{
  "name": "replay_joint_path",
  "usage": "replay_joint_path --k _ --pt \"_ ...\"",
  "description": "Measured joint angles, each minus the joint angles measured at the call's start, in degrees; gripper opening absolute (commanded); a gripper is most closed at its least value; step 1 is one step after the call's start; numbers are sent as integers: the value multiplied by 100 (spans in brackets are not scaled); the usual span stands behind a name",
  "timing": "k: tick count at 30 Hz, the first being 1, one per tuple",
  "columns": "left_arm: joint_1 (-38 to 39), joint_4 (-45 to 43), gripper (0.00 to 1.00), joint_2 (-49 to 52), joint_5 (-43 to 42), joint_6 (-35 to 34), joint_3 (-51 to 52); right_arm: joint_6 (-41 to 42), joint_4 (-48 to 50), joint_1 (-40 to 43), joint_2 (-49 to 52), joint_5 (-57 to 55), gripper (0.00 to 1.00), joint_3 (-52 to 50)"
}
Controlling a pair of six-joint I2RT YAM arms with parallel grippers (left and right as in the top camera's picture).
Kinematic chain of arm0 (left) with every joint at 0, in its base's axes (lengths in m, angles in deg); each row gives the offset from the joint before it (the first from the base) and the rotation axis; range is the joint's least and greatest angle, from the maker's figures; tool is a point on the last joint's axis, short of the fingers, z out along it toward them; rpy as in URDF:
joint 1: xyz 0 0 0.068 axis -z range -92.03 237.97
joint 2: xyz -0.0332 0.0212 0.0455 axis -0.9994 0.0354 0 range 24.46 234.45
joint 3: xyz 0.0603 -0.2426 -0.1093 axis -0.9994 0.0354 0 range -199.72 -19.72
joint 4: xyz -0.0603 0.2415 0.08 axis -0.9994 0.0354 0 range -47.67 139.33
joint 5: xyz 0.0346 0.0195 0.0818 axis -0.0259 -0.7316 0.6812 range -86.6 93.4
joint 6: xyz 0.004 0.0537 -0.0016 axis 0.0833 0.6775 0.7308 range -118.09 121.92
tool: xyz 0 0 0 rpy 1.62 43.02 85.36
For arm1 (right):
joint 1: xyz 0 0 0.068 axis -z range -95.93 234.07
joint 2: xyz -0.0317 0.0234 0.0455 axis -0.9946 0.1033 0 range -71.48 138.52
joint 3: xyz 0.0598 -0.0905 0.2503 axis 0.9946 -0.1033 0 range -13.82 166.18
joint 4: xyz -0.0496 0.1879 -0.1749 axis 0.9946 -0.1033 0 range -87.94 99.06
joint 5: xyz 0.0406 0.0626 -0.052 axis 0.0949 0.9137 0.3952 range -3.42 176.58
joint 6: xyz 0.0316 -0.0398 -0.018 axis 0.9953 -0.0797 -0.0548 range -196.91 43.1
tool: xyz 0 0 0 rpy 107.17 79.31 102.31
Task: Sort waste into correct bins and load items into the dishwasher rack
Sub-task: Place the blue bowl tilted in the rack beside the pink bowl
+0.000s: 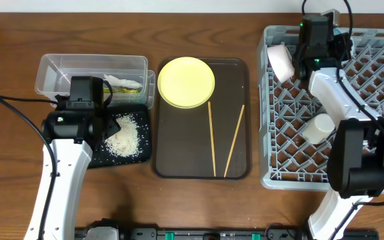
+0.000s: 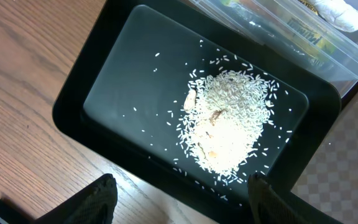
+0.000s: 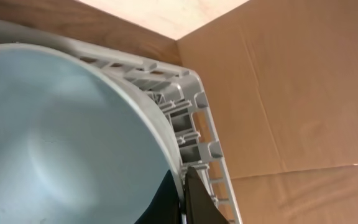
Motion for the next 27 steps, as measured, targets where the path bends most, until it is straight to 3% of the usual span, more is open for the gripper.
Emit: replay_joint_path --k 5,10,18,27 --pt "0 0 70 0 2 0 0 575 -544 -120 -31 -184 1 96" --pt "0 0 70 0 0 0 0 776 -363 -151 -90 -81 1 79" --pt "0 2 70 0 -46 0 0 -732 1097 -146 -90 63 1 -13" --pt "0 -24 70 0 -68 0 0 -1620 1298 63 -90 55 1 -17"
